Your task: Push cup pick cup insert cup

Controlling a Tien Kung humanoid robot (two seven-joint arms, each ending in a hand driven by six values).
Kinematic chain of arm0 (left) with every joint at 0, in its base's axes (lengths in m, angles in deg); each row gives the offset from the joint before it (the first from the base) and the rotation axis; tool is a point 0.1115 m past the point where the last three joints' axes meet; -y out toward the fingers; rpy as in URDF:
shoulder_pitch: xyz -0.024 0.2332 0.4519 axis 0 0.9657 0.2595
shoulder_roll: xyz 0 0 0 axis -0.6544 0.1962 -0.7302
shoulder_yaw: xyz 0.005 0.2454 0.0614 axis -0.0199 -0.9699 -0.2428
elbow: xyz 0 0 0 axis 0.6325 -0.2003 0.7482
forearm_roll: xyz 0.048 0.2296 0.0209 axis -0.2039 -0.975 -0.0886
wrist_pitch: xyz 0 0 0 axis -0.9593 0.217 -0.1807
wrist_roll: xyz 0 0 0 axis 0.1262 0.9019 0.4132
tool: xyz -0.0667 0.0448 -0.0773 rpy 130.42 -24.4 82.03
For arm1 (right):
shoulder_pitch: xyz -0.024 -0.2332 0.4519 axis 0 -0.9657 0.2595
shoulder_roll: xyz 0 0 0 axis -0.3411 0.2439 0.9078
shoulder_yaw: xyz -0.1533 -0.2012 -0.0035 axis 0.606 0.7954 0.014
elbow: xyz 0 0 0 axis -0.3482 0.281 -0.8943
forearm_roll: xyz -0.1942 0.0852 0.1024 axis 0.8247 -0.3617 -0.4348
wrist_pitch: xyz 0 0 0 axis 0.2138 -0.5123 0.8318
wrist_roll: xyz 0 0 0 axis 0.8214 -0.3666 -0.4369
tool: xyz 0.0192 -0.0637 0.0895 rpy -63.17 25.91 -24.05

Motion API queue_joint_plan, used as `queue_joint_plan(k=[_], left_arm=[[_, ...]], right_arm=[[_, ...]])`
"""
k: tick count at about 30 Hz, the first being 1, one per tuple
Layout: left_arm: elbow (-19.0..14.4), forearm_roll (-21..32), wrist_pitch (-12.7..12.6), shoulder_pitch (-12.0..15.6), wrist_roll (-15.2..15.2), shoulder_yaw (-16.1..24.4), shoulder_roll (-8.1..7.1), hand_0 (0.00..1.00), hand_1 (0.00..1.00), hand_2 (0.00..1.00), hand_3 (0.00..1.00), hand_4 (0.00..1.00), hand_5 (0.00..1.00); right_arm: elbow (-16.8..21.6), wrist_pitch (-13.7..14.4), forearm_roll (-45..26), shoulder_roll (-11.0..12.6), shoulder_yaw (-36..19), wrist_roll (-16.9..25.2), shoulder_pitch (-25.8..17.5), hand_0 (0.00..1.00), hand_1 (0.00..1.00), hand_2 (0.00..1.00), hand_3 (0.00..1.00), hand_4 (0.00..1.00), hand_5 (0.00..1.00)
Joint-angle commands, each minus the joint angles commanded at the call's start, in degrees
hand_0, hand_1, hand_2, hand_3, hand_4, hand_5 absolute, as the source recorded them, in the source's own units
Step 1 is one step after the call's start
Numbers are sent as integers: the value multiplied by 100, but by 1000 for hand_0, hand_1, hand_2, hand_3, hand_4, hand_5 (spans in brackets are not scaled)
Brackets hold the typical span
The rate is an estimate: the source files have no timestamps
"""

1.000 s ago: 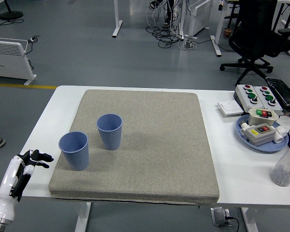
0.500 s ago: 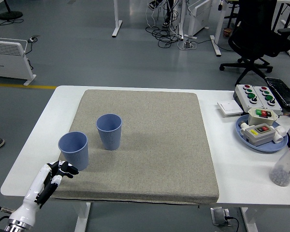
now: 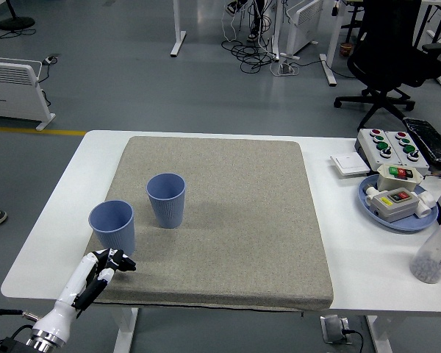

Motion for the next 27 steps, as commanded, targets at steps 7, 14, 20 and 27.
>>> queue_joint_plan(k=[7, 14, 20, 27], left_arm=[[141, -86, -9, -120, 19, -13, 6, 592, 566, 517, 476, 601, 998], [315, -135, 26, -237, 59, -37, -15, 592, 566, 518, 479, 608, 998], [444, -207, 16, -331, 49, -58, -24, 594, 567, 520, 481, 610, 998], [545, -206, 14, -415, 37, -47, -22, 598, 567, 521, 482, 612, 998]], right_arm=[[-4, 4, -5, 1, 17, -6, -6, 740, 681, 732, 617, 213, 411], [-3, 7, -22, -7, 34, -6, -20, 740, 680, 732, 617, 213, 411], [-3, 12, -38, -15, 46, -3, -40, 739, 681, 731, 617, 214, 413], [-2, 13, -52, -21, 75, -9, -66, 739, 681, 733, 617, 212, 415]])
